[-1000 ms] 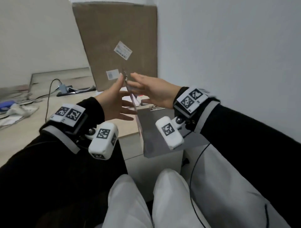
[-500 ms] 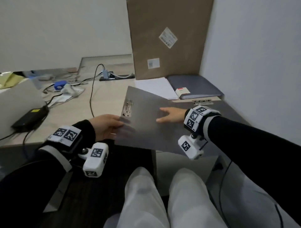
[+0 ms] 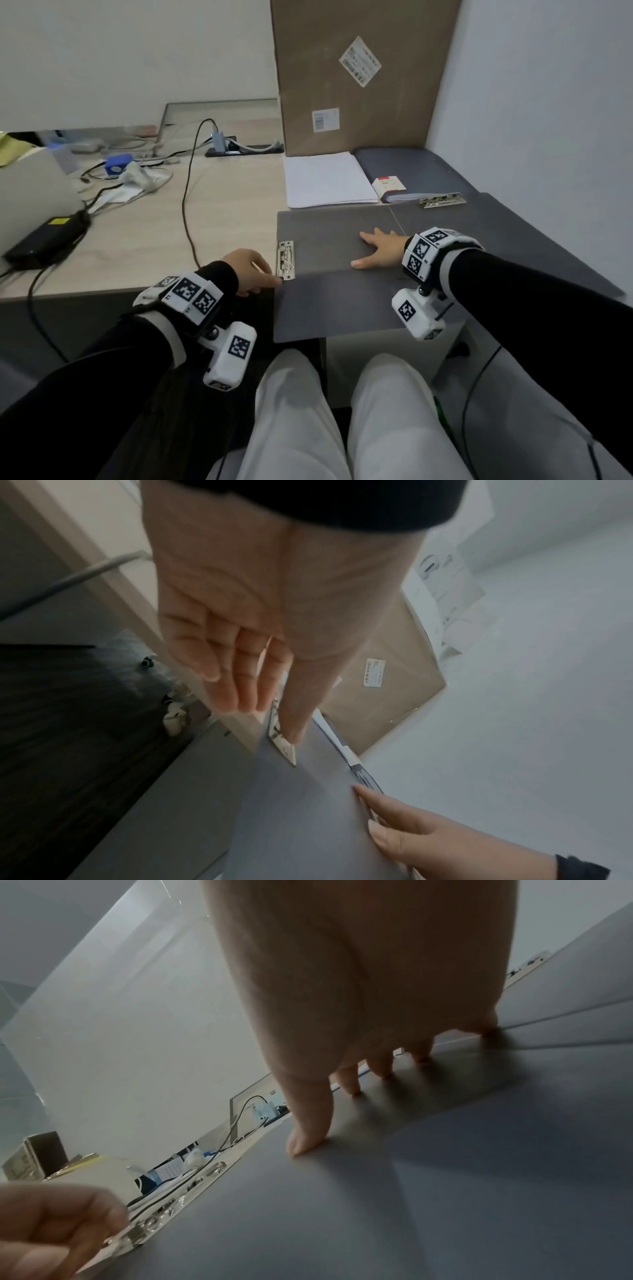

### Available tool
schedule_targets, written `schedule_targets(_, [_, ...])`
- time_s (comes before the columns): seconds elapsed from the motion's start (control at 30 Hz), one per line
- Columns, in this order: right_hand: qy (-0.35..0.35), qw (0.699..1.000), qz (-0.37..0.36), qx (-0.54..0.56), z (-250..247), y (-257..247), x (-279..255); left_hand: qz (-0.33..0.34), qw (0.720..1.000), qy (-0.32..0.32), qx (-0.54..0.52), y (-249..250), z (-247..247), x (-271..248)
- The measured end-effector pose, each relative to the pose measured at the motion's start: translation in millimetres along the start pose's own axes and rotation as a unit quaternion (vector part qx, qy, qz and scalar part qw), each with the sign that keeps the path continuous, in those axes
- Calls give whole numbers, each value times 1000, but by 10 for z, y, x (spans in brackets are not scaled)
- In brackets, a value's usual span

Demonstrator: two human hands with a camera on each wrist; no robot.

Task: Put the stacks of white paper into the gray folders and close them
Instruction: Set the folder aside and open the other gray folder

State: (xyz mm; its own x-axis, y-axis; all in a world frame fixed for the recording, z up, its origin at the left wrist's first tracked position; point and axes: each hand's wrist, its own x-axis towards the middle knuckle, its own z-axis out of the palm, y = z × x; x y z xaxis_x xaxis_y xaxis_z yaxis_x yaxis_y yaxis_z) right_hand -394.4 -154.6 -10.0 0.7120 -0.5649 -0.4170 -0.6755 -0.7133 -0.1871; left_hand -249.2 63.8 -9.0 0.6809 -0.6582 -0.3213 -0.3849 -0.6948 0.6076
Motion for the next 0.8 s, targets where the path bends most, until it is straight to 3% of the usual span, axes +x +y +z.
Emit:
schedule_targets(0.1, [6,1000,-8,-13,-25,-2,-14,56,998,33,-25,73,-76,41])
schedule_targets(0.23, [3,1000,-16,-14,-5,28,-8,87,994,21,63,192,-53,38])
schedule_targets(0.4, [-2,1000,-17,6,39,43,-4,95,977,-43,186,251,-65,91])
schedule_targets(0.53, [3,1000,-17,6,56,43,38,99,971,-66,205,266,-128,125])
schedule_targets(0.8, [3,1000,-16,5,59,45,45,114,968,-8,224,235,-61,260])
